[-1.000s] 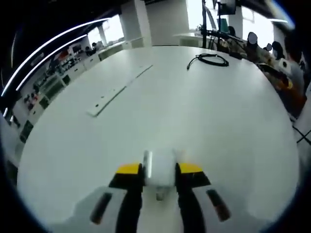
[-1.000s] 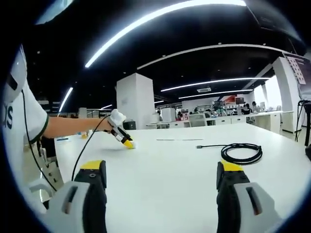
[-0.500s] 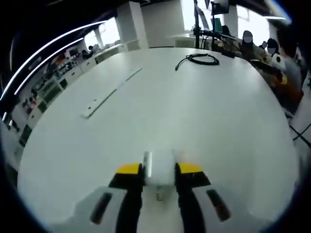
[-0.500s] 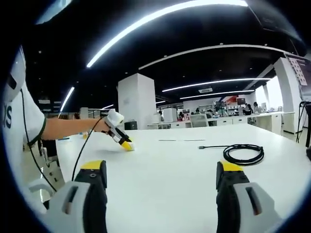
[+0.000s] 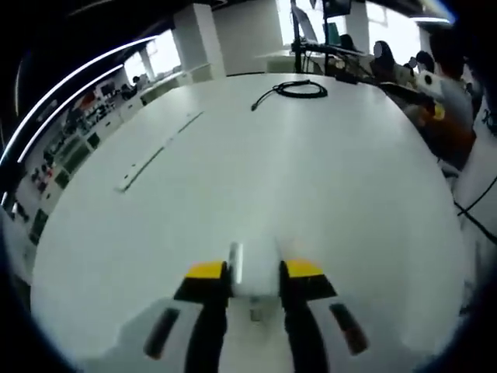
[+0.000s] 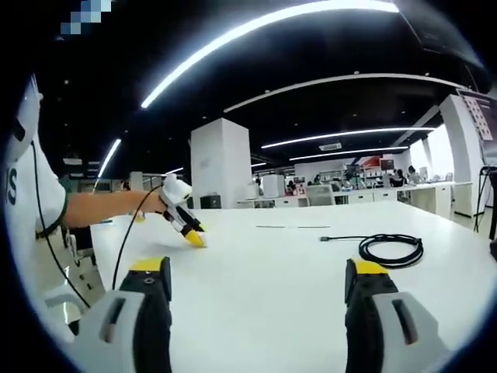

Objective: Plug the desk Type‑C cable into the charger adapter.

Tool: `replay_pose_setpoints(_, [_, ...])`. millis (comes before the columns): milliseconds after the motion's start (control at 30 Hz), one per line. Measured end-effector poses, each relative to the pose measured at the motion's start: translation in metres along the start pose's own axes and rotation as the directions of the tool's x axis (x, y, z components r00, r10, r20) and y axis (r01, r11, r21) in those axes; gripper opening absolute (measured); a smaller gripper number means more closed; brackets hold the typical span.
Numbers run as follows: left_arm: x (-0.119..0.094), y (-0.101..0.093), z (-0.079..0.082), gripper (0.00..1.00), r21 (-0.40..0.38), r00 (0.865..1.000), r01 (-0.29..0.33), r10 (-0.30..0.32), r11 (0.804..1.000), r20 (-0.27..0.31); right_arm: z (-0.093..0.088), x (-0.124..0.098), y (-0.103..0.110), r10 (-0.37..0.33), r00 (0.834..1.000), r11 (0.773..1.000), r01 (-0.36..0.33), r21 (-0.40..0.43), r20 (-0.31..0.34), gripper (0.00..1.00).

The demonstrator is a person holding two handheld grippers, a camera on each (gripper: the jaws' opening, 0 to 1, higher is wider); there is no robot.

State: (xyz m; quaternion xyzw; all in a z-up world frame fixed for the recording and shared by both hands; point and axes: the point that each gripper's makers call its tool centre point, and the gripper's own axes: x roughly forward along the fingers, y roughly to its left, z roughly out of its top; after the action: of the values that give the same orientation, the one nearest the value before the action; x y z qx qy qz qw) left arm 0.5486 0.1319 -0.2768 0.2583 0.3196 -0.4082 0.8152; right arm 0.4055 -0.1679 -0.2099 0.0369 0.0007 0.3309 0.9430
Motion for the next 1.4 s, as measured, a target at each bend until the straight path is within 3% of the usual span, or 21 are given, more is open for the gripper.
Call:
replay_pose_setpoints(167, [-0.002,-0.002,-0.003,0.25,-0.010,0.999,0.030,-0.030,1.000,0.014,0.000,0.001,0.002,0.004,1.000,1.000,-0.004,-0.011,0.000,0.93])
replay_pose_setpoints(200, [-0.002,-0.013,-0.002,0.25,-0.007,0.999,0.033,-0.033,0.999,0.018,0.001,0.000,0.002,0.004,1.000,1.000,-0.004,-0.018,0.000,0.93])
replay_pose_setpoints(333, [-0.004,-0.019,-0.006,0.25,0.000,0.998,0.053,-0.053,0.999,0.018,0.001,0.000,0.004,0.009,1.000,1.000,-0.009,-0.022,0.002,0.92])
replay_pose_setpoints(400, [-0.008,-0.041,-0.005,0.25,0.009,0.998,0.058,-0.058,0.998,0.017,0.000,0.000,0.004,0.008,1.000,1.000,-0.008,-0.020,-0.001,0.92])
replay_pose_setpoints(533, [-0.011,-0.066,-0.001,0.25,0.020,0.997,0.076,-0.076,0.997,0.019,-0.001,0.001,0.005,0.013,1.000,1.000,-0.013,-0.015,-0.002,0.92])
replay_pose_setpoints(600, [-0.012,-0.066,-0.002,0.25,0.022,0.996,0.083,-0.084,0.996,0.021,0.000,0.001,0.008,0.018,1.000,1.000,-0.018,-0.018,-0.001,0.92])
replay_pose_setpoints(900, [-0.014,-0.102,0.004,0.25,0.055,0.992,0.122,-0.123,0.991,0.011,0.004,0.001,0.009,0.018,1.000,0.999,-0.018,-0.028,0.009,0.92])
replay_pose_setpoints(1133, [-0.014,-0.113,0.003,0.25,0.070,0.988,0.157,-0.157,0.985,0.000,0.005,0.001,0.010,0.022,1.000,0.999,-0.022,-0.033,0.011,0.92])
replay_pose_setpoints(1400, [-0.018,-0.139,0.003,0.25,0.094,0.982,0.191,-0.190,0.977,-0.019,0.010,0.000,0.010,0.022,1.000,0.999,-0.021,-0.041,0.020,0.91])
